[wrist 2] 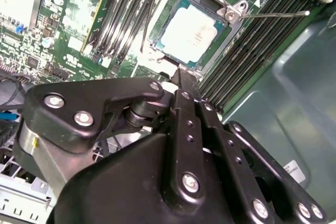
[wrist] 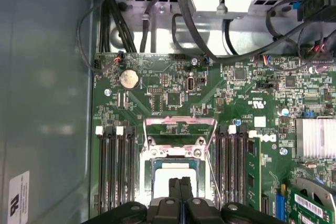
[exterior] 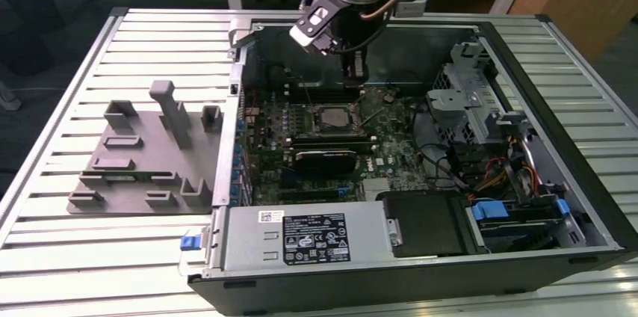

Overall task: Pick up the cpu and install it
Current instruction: 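Close the cpu cover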

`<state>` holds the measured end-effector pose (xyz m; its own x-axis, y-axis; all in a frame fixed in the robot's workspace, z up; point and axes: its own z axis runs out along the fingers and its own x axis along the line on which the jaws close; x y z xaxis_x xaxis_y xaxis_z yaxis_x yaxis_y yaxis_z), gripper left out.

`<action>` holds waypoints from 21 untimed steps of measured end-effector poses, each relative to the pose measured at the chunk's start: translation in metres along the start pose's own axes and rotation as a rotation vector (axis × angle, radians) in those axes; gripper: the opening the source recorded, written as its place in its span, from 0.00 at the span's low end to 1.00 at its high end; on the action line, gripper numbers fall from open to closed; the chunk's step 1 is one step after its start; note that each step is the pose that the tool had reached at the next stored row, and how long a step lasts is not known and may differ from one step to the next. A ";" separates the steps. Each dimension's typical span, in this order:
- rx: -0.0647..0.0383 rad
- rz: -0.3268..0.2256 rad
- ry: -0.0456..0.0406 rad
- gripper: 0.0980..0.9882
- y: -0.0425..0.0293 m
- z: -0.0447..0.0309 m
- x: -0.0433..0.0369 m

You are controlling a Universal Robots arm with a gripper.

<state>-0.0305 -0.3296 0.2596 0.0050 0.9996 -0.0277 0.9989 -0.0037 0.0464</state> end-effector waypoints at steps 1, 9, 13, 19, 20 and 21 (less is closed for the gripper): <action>0.000 0.000 0.0001 0.01 0.0001 -0.0013 0.0000; 0.000 0.000 0.0003 0.01 0.0003 -0.0062 -0.0001; 0.000 0.000 0.0001 0.01 0.0031 -0.0062 -0.0002; 0.000 0.000 0.0001 0.01 0.0088 -0.0059 -0.0001; 0.000 0.000 0.0001 0.01 0.0097 -0.0058 -0.0001; 0.000 0.000 0.0001 0.01 0.0106 -0.0058 -0.0001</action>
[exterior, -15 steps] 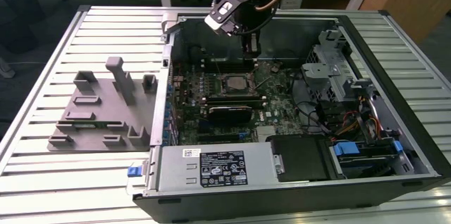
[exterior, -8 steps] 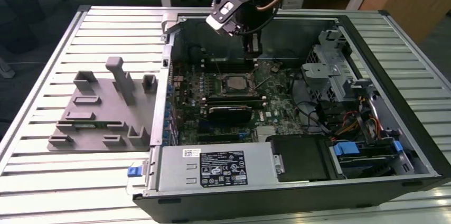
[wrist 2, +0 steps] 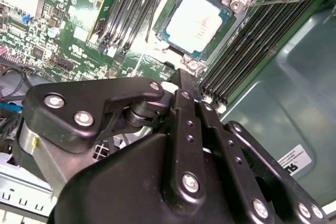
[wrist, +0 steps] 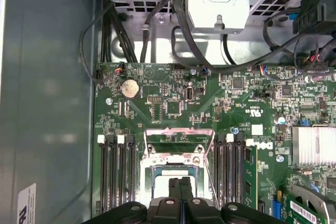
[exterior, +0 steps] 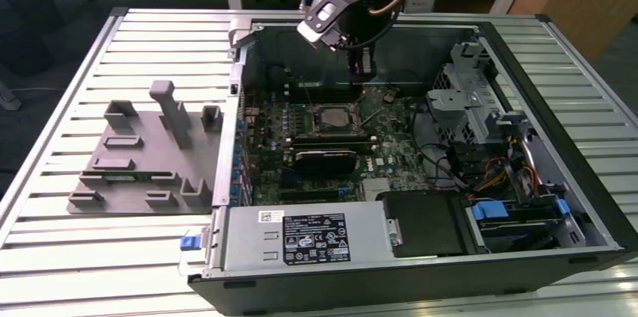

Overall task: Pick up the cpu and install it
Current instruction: 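Close the cpu cover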

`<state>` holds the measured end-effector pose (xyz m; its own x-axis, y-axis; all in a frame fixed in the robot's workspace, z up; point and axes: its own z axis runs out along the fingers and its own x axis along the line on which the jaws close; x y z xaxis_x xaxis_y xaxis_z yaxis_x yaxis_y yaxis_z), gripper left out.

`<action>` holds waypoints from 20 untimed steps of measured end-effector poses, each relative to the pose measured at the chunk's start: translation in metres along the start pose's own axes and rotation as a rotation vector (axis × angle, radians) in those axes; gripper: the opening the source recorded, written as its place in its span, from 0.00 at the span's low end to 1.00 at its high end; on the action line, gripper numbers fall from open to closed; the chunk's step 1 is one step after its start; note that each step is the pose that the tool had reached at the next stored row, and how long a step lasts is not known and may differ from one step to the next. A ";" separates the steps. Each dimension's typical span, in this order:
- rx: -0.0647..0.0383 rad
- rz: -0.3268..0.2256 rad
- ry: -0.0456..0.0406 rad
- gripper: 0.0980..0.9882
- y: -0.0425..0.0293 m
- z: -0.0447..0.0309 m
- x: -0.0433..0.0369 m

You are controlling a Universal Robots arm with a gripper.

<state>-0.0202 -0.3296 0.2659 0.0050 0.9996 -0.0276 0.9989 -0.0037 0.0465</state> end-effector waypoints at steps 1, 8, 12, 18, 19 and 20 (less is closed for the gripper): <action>0.000 0.000 0.0000 0.01 0.0008 0.0000 0.0000; 0.000 0.000 0.0000 0.01 0.0059 0.0003 0.0000; 0.000 0.000 0.0001 0.01 0.0086 0.0004 0.0000; 0.000 0.000 0.0000 0.01 0.0160 0.0008 0.0001; 0.000 0.000 0.0001 0.01 0.0178 0.0009 0.0001; 0.000 0.000 0.0000 0.01 0.0200 0.0009 0.0001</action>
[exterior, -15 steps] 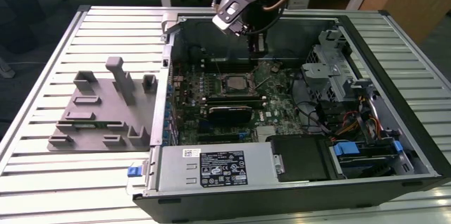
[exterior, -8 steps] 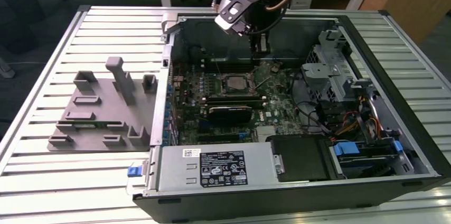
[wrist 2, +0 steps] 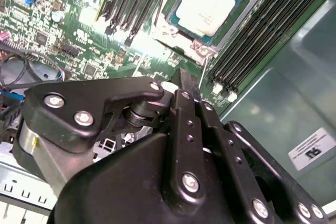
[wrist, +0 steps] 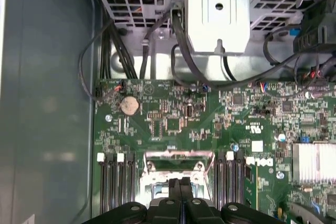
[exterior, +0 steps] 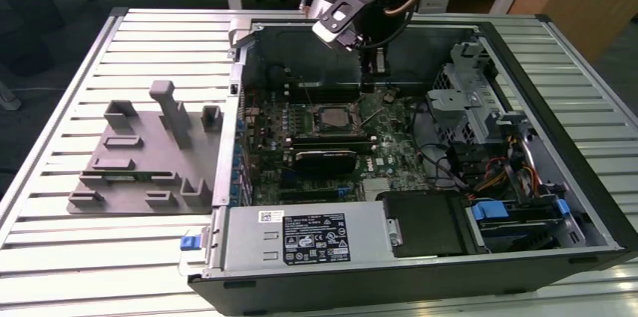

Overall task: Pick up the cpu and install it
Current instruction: 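Close the cpu cover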

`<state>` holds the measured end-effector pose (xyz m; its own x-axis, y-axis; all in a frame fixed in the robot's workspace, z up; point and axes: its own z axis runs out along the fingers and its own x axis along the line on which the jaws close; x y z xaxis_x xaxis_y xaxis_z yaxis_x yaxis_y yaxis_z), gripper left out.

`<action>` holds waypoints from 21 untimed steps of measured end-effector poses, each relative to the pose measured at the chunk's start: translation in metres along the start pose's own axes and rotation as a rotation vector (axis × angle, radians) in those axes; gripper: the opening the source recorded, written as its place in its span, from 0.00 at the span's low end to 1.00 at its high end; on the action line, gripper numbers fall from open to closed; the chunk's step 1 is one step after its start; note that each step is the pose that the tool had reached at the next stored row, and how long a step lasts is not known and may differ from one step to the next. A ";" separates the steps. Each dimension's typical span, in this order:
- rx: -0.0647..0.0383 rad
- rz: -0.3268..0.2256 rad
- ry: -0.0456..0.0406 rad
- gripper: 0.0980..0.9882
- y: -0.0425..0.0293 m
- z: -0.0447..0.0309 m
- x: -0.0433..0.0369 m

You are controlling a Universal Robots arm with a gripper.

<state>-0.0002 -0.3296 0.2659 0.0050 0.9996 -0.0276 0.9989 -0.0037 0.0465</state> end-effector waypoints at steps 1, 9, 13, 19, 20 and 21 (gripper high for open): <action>0.000 0.000 0.0000 0.01 0.0020 0.0001 0.0000; 0.000 0.000 0.0001 0.01 0.0188 0.0009 0.0001; 0.000 0.000 0.0001 0.01 0.0281 0.0013 0.0002; 0.001 0.000 -0.0001 0.01 0.0402 0.0024 0.0002; 0.001 0.000 -0.0001 0.01 0.0414 0.0033 0.0002; 0.001 0.000 0.0000 0.01 0.0421 0.0048 0.0003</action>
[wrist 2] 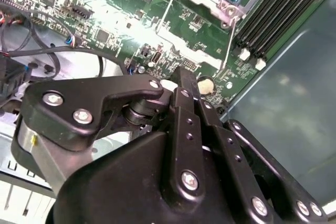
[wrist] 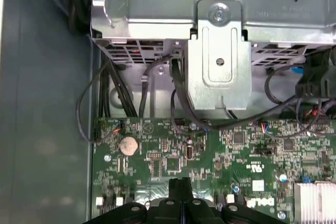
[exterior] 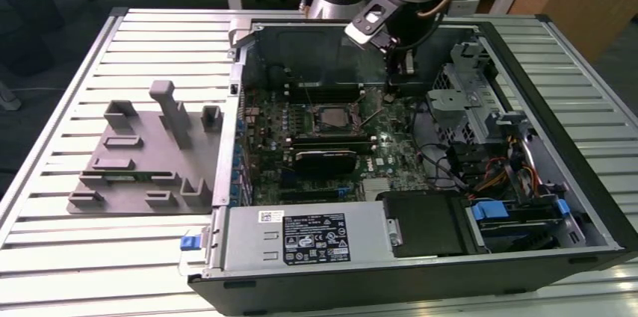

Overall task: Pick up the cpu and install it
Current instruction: 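Close the cpu cover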

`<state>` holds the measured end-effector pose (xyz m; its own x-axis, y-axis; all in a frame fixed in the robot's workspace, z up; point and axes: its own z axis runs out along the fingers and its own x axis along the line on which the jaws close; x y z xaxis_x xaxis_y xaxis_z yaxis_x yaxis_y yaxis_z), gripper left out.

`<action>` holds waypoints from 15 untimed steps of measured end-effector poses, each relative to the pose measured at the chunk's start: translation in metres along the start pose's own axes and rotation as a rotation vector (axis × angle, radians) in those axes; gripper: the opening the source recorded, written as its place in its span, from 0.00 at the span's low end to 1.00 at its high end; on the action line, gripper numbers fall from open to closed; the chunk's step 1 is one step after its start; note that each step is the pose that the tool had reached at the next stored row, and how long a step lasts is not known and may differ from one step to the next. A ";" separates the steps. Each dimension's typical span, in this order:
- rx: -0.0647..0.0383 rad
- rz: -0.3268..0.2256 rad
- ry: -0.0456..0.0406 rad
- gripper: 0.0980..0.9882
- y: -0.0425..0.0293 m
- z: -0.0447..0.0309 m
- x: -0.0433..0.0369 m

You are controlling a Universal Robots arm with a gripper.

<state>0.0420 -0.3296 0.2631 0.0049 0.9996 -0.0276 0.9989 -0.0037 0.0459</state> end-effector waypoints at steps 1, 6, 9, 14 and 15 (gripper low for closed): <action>0.000 0.000 0.0001 0.01 0.0004 0.0018 0.0000; 0.000 0.000 0.0000 0.01 0.0013 0.0109 0.0003; 0.000 0.000 0.0001 0.01 0.0016 0.0173 0.0005; 0.000 0.000 -0.0002 0.01 0.0017 0.0175 0.0005; 0.000 0.000 -0.0001 0.01 0.0017 0.0176 0.0005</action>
<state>0.0445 -0.3296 0.2455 0.0050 0.9996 -0.0276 0.9989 -0.0037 0.0459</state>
